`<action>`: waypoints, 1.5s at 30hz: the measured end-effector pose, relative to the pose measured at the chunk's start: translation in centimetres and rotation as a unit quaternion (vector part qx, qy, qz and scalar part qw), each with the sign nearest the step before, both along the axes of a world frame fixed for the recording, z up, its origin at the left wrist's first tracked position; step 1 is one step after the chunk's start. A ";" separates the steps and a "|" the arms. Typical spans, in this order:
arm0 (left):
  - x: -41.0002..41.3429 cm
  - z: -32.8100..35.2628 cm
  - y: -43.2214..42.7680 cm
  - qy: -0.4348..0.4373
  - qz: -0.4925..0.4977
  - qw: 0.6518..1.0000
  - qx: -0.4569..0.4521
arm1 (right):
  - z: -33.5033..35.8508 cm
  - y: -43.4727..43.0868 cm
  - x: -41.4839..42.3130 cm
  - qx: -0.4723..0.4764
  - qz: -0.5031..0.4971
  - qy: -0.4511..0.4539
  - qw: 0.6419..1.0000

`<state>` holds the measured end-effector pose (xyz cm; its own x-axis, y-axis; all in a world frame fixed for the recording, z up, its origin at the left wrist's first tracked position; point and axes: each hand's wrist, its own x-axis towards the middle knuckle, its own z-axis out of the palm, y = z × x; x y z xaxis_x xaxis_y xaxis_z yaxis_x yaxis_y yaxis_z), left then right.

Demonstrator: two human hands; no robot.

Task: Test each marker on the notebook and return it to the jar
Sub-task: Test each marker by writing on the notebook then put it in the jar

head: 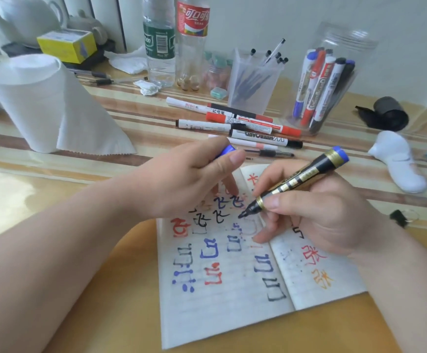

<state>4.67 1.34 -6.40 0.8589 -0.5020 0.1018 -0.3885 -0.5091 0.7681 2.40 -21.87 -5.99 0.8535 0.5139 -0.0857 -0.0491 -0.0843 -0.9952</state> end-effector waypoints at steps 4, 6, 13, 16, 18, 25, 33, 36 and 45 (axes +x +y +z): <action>0.4 -0.1 0.1 0.037 0.000 0.999 -0.017 | -0.3 0.2 0.7 -0.034 -0.084 -0.053 0.994; 0.4 -0.2 0.2 0.047 0.004 0.999 -0.012 | -0.4 0.4 0.8 -0.077 -0.095 -0.088 0.989; 0.4 0.1 -0.1 0.033 0.016 0.999 0.004 | -0.6 1.0 0.8 -0.150 -0.094 -0.160 0.971; 0.3 0.4 -0.2 0.033 0.019 0.999 0.013 | -0.5 1.1 0.8 -0.158 -0.082 -0.173 0.969; 0.2 0.5 -0.3 0.036 0.021 0.999 0.018 | -0.4 1.2 0.8 -0.179 -0.074 -0.183 0.964; 0.1 0.7 -0.3 0.036 0.017 0.999 0.026 | -0.3 1.2 0.8 -0.183 -0.099 -0.173 0.963; 0.1 0.7 -0.3 0.032 0.015 0.999 0.031 | -0.5 0.8 1.0 -0.172 -0.065 -0.157 0.970; 0.1 0.8 -0.4 0.034 0.018 0.999 0.030 | -0.8 0.7 1.2 -0.146 -0.086 -0.154 0.973; 0.0 0.9 -0.3 0.024 0.019 0.999 0.035 | -0.9 0.9 1.1 -0.153 -0.102 -0.168 0.969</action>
<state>4.71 1.01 -5.53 0.8803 -0.4738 0.0262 -0.3321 -0.5757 0.7472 3.52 -21.01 -6.85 0.9406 0.3269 0.0922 0.2262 -0.4005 -0.8879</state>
